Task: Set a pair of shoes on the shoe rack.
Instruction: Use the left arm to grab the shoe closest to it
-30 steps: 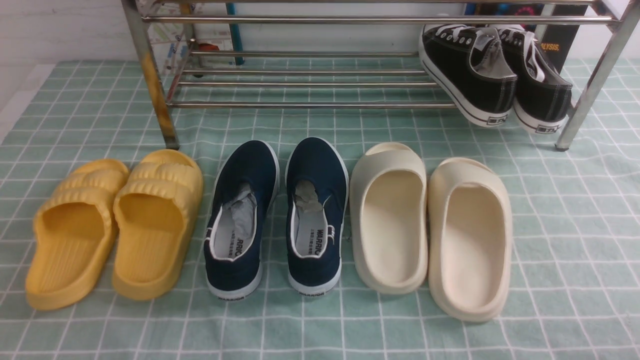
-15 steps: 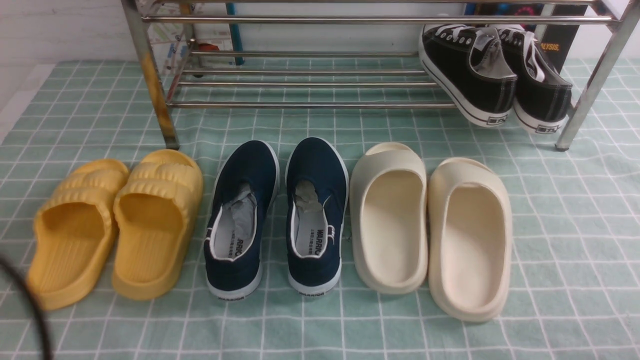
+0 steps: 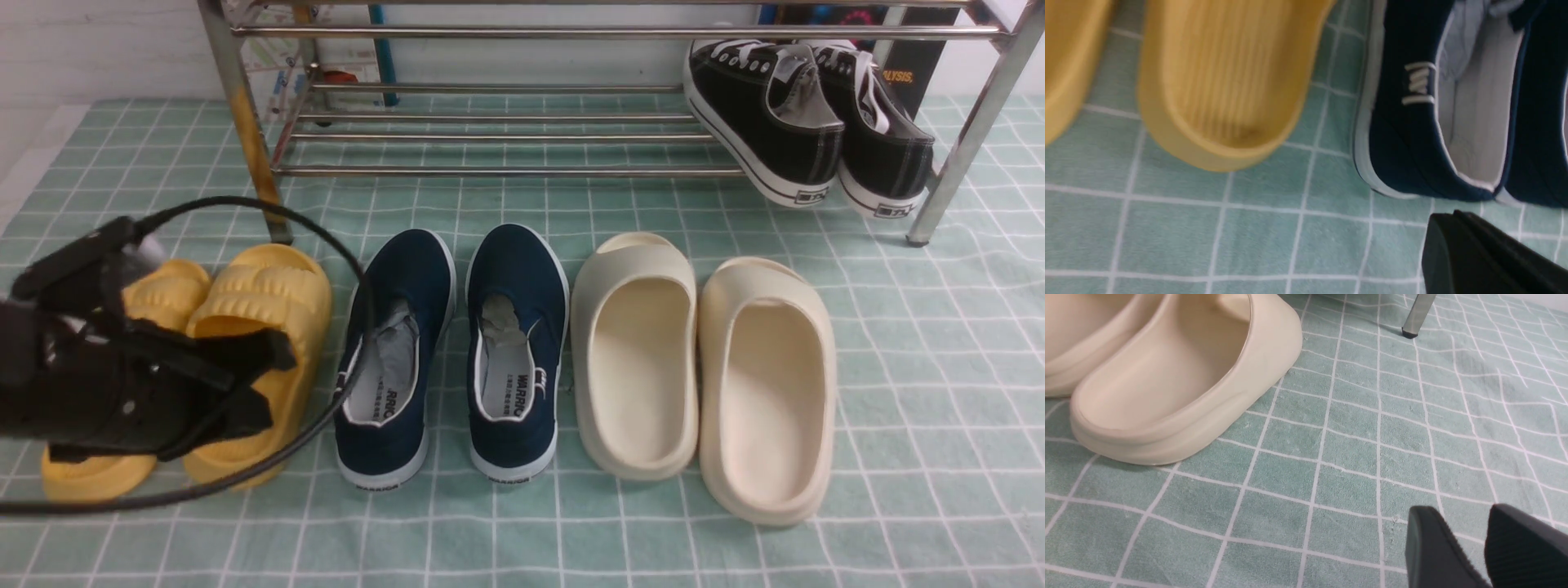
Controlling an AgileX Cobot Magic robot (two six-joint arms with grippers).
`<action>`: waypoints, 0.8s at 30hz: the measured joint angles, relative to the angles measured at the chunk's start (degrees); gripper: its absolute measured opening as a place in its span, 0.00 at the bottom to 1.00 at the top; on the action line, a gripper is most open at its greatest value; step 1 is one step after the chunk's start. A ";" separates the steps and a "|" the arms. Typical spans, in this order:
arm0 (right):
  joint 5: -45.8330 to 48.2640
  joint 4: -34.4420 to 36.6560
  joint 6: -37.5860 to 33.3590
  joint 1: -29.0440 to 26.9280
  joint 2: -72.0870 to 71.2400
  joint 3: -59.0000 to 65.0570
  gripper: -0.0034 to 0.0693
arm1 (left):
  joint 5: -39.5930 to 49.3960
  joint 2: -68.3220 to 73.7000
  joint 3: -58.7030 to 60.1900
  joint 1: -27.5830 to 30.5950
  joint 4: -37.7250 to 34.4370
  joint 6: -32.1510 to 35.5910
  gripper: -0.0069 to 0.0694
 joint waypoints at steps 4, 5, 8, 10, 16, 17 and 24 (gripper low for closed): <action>0.00 0.00 0.00 0.00 0.00 0.00 0.38 | 3.97 6.64 -6.96 -1.96 0.65 2.00 0.07; 0.00 0.00 0.00 0.00 0.00 0.00 0.38 | 3.87 8.10 -8.62 -3.18 2.56 0.82 0.07; 0.00 0.00 0.00 0.00 0.00 0.00 0.38 | 2.47 12.03 -12.98 -7.84 12.68 -7.73 0.07; 0.00 0.00 0.00 0.00 0.00 0.00 0.38 | 1.37 14.19 -15.01 -10.52 20.79 -15.32 0.07; 0.00 0.00 0.00 0.00 0.00 0.00 0.38 | -0.02 19.71 -16.55 -14.53 38.81 -32.97 0.23; 0.00 0.00 0.00 0.00 0.00 0.00 0.38 | -0.36 20.22 -16.55 -14.70 39.58 -34.19 0.27; 0.00 0.00 0.00 0.00 0.00 0.00 0.38 | -2.62 24.56 -16.80 -14.83 40.95 -39.44 0.62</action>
